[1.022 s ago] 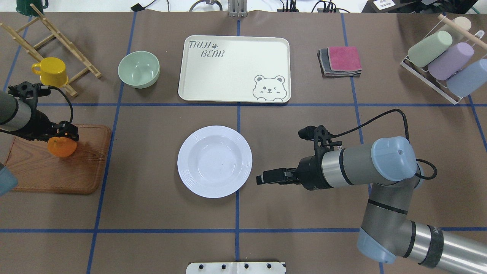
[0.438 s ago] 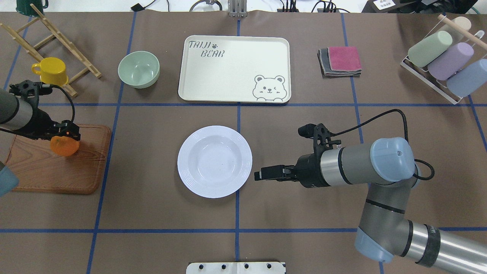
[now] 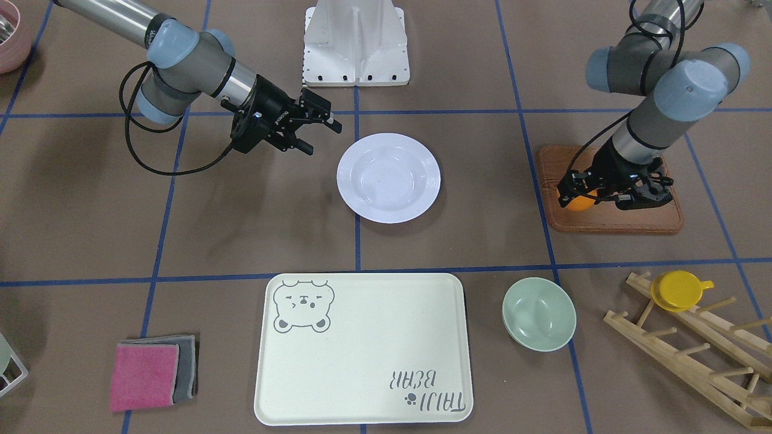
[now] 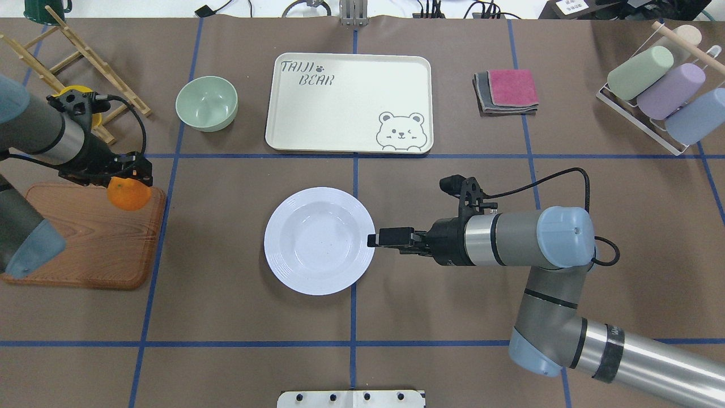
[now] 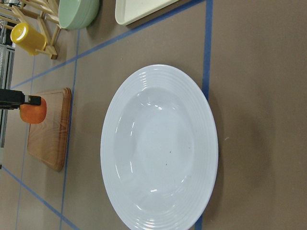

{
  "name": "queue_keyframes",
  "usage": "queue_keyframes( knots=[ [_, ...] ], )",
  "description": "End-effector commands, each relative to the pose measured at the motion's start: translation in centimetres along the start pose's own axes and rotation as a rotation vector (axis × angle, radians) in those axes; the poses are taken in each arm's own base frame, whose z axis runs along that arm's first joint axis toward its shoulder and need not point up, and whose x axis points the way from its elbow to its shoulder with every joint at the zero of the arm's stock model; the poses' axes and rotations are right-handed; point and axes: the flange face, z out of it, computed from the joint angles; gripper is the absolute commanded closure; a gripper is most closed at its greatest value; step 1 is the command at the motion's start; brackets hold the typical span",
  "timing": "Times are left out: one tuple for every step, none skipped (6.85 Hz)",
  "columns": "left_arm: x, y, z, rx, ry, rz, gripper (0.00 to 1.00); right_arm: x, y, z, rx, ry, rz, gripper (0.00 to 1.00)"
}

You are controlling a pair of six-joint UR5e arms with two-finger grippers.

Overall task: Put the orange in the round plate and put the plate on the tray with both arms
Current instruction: 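Carry the orange over the plate with the left gripper and lower it in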

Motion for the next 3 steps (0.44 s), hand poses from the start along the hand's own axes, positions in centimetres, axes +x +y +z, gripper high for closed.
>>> queue_keyframes(
  knots=[
    [10.3,0.5,-2.1,-0.018,0.032,-0.088,0.39,-0.1,-2.9,1.3,0.087,-0.002,0.064,0.00],
    [14.5,2.2,-1.8,-0.019,0.055,-0.127,0.38,0.4,-5.3,1.5,0.121,0.013,0.097,0.00],
    [17.4,4.3,-0.7,-0.017,0.058,-0.132,0.38,0.3,-6.5,2.6,0.136,0.023,0.102,0.00]
  ],
)
